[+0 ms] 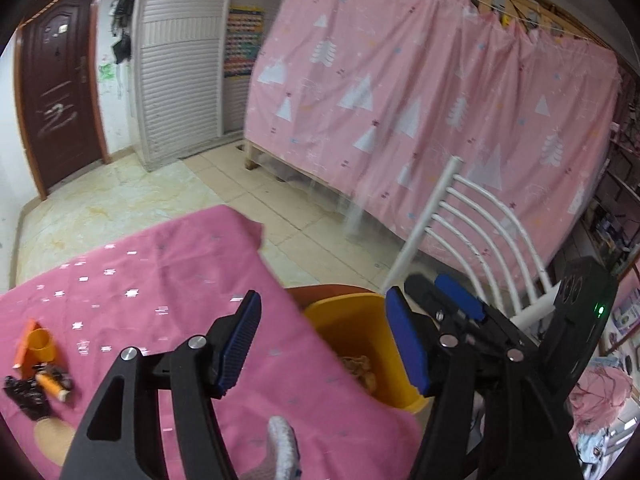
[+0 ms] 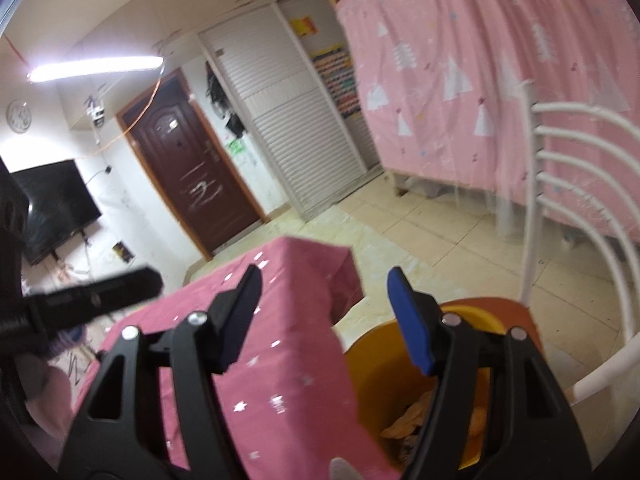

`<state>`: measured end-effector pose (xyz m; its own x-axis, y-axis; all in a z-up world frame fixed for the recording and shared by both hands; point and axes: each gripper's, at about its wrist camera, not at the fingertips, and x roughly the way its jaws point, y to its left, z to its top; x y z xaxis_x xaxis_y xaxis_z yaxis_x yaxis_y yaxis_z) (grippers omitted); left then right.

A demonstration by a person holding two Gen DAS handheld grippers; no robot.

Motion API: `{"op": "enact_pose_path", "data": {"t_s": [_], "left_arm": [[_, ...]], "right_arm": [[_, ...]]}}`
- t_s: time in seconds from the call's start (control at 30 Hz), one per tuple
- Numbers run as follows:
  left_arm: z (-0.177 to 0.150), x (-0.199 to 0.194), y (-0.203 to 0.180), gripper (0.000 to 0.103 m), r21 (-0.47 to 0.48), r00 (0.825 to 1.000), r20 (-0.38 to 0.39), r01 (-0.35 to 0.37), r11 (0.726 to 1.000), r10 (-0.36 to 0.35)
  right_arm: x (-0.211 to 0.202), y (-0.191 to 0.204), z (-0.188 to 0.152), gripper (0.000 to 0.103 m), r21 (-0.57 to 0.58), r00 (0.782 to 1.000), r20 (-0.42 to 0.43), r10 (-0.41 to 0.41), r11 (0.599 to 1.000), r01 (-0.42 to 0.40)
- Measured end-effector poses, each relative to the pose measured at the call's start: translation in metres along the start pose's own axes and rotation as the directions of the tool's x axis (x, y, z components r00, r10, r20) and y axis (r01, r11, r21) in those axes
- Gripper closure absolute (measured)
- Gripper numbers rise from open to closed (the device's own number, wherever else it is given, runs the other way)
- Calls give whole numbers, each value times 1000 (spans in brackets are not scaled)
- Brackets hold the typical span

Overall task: Collect trash
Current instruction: 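Return both tools to the table toward the black bag and brush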

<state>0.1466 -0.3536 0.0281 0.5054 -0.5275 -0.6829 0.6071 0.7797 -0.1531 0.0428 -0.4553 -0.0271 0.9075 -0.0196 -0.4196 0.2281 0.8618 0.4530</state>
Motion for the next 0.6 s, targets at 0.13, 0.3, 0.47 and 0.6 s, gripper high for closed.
{"op": "enact_pose_path", "data": {"t_s": [0.13, 0.3, 0.47, 0.6], "left_arm": [[-2, -18, 33, 46, -31, 998, 16, -53, 998, 53], [-8, -38, 75, 46, -76, 992, 28, -124, 989, 126], [-17, -59, 120, 36, -145, 984, 22, -169, 975, 174], [-26, -78, 151, 32, -178, 969, 28, -235, 956, 244]], "right_arm": [[15, 25, -11, 40, -35, 998, -54, 26, 999, -28], [31, 58, -21, 40, -81, 993, -105, 59, 994, -68], [43, 92, -29, 29, -135, 985, -149, 90, 985, -110], [50, 120, -38, 27, -176, 977, -180, 116, 973, -148]]}}
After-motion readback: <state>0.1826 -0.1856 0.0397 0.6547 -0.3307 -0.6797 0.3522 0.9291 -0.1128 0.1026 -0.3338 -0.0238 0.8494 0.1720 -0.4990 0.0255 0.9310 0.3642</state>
